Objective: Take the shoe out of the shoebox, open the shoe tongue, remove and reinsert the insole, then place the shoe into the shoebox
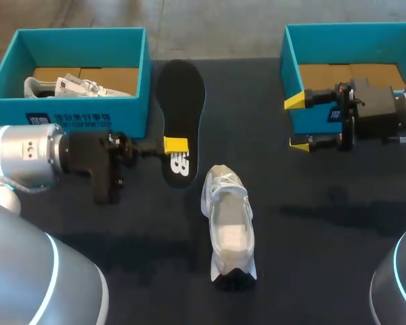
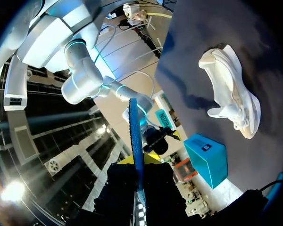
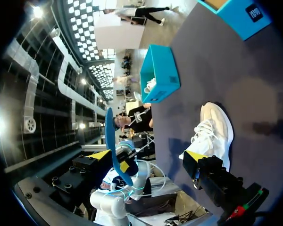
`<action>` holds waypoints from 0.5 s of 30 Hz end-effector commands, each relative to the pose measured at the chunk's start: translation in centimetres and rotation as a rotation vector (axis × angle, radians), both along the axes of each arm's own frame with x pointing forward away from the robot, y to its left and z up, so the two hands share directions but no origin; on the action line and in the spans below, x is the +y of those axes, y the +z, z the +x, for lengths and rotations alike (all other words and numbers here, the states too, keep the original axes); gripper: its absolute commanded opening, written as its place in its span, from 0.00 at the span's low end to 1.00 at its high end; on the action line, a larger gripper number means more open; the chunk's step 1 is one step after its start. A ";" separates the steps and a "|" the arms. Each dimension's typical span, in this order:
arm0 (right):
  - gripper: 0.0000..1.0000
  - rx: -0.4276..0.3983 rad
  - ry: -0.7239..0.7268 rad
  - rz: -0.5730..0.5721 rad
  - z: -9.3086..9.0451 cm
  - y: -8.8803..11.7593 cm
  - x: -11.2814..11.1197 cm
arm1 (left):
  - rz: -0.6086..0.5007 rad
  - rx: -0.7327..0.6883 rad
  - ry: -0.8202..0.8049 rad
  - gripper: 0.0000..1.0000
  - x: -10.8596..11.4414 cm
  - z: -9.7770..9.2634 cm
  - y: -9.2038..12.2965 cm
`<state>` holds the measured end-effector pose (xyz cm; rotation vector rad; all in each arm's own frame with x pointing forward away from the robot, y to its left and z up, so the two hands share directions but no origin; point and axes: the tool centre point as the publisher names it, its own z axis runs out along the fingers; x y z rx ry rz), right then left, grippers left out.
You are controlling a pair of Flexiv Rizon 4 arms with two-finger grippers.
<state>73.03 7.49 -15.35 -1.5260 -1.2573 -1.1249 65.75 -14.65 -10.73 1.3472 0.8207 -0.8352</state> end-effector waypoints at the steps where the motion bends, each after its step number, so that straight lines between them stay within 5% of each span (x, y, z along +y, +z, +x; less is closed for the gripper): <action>1: 1.00 0.000 -0.001 0.000 0.0 -0.1 0.1 | -0.001 -0.010 0.016 0.00 -0.6 0.5 -1.1; 15: 1.00 0.000 0.001 0.007 0.1 -0.1 0.3 | 0.016 0.020 0.024 0.00 -0.8 1.2 -2.0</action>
